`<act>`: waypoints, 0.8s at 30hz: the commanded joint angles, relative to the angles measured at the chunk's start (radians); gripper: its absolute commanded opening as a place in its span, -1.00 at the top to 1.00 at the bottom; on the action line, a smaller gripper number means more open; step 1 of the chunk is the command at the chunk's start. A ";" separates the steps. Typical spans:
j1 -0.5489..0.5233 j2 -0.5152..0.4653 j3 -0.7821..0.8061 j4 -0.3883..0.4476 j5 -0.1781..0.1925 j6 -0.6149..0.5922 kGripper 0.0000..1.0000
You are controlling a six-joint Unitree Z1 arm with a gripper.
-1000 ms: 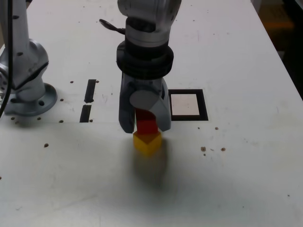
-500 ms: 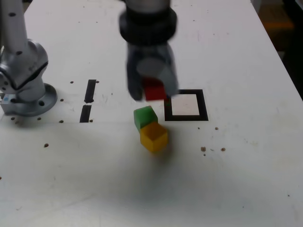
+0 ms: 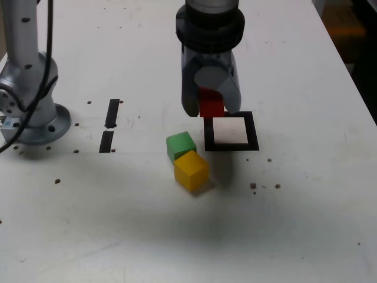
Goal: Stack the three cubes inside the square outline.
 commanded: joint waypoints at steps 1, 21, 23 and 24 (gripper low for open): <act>0.002 0.027 -0.005 -0.017 -0.007 0.003 0.57; 0.040 0.141 0.040 -0.116 0.001 0.025 0.57; 0.043 0.141 0.044 -0.126 0.005 0.027 0.56; 0.045 0.142 0.048 -0.132 0.007 0.027 0.55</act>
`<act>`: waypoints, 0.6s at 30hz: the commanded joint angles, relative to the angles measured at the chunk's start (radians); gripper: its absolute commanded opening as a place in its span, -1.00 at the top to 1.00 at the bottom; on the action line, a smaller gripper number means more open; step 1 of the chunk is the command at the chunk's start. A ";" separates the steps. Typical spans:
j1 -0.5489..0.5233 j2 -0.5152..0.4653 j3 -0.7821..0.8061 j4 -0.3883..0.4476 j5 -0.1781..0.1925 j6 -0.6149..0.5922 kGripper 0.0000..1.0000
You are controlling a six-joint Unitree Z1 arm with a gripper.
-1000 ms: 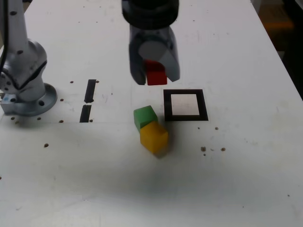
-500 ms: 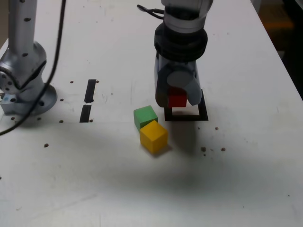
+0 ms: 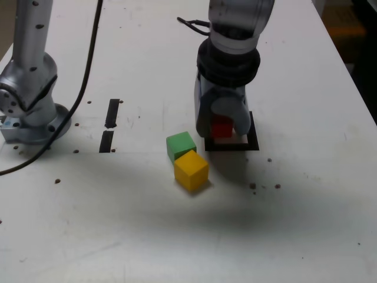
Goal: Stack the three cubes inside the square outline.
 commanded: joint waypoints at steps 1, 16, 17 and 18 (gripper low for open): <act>0.008 0.002 0.010 -0.013 0.005 0.003 0.54; 0.037 -0.007 0.065 -0.103 0.008 0.013 -0.71; 0.037 -0.011 0.062 -0.102 0.011 0.013 -0.75; 0.037 -0.016 0.059 -0.098 0.014 0.012 -0.78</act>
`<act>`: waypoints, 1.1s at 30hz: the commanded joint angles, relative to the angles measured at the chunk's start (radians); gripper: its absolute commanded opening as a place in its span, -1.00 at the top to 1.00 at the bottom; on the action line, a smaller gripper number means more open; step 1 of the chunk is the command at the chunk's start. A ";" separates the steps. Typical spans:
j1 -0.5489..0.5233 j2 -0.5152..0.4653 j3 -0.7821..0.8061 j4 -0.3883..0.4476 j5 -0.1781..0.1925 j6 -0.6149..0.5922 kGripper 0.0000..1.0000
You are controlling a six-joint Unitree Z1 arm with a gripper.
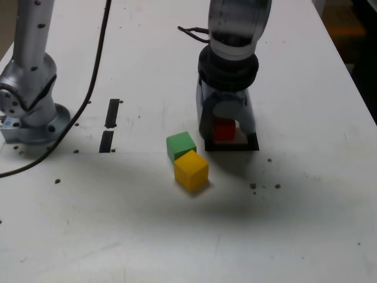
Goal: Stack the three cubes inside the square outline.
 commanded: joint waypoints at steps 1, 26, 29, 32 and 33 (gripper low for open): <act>0.001 -0.024 -0.014 0.013 0.009 0.000 -0.80; -0.361 -0.166 -0.095 0.246 -0.204 -0.557 -0.86; -0.364 -0.166 -0.047 0.214 -0.216 -0.598 -0.86; -0.364 -0.158 -0.005 0.166 -0.220 -0.618 -0.85; -0.364 -0.155 0.007 0.152 -0.220 -0.624 -0.85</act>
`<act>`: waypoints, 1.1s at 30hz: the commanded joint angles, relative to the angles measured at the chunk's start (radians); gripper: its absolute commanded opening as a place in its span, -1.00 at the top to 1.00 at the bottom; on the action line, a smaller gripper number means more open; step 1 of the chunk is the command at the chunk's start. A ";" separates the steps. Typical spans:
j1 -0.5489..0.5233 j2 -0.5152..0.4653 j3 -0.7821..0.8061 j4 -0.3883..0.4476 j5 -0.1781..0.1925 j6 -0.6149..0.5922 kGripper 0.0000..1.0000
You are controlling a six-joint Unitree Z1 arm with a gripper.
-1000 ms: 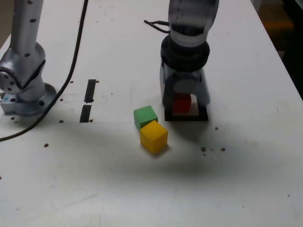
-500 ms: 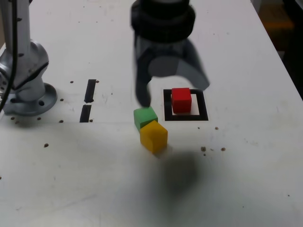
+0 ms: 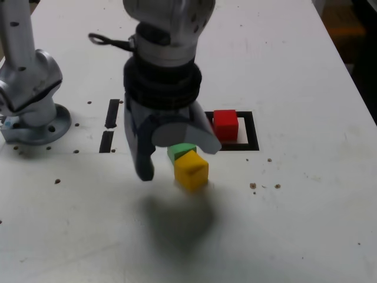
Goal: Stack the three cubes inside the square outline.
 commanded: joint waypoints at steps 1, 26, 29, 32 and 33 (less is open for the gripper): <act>0.001 0.007 0.028 -0.033 -0.001 -0.017 -0.85; 0.047 0.137 0.092 -0.159 0.004 -0.038 -0.62; 0.053 0.159 0.087 -0.170 0.002 -0.027 -0.53; 0.056 0.171 0.084 -0.179 0.011 -0.022 -0.39; 0.056 0.172 0.083 -0.180 0.016 -0.023 -0.33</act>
